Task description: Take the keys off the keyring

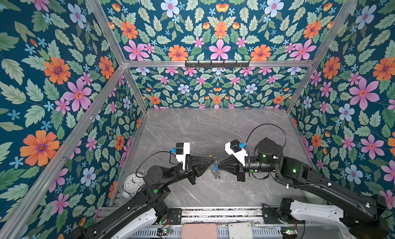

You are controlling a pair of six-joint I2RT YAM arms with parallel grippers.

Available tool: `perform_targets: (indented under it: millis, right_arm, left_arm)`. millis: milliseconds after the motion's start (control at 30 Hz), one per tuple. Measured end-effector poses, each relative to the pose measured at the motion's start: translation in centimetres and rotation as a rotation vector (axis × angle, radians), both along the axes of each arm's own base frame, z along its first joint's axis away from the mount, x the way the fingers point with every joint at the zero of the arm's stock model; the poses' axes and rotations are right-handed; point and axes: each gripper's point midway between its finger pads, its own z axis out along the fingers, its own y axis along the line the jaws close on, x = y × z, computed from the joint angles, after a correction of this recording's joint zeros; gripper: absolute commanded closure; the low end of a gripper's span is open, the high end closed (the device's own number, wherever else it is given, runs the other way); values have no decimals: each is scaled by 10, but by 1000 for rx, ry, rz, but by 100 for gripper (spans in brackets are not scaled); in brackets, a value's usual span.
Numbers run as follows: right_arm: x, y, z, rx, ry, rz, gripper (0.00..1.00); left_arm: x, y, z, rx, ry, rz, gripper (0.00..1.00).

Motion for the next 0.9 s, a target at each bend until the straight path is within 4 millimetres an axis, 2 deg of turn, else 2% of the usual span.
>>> perform_targets:
  millis: [167,400,600,900]
  right_arm:
    - [-1,2,0,0,5,12,100]
    - [2,17,0,-17,26,43,100]
    - [0,26,-2,-23,43,86,100]
    - [-4,18,0,-7,29,80,100]
  left_arm:
    - [0,0,0,2,-2,1,100]
    - [6,-7,-3,-8,3,-4,100]
    - [7,-5,1,-40,8,0,100]
    - [1,3,3,-47,-3,6,100]
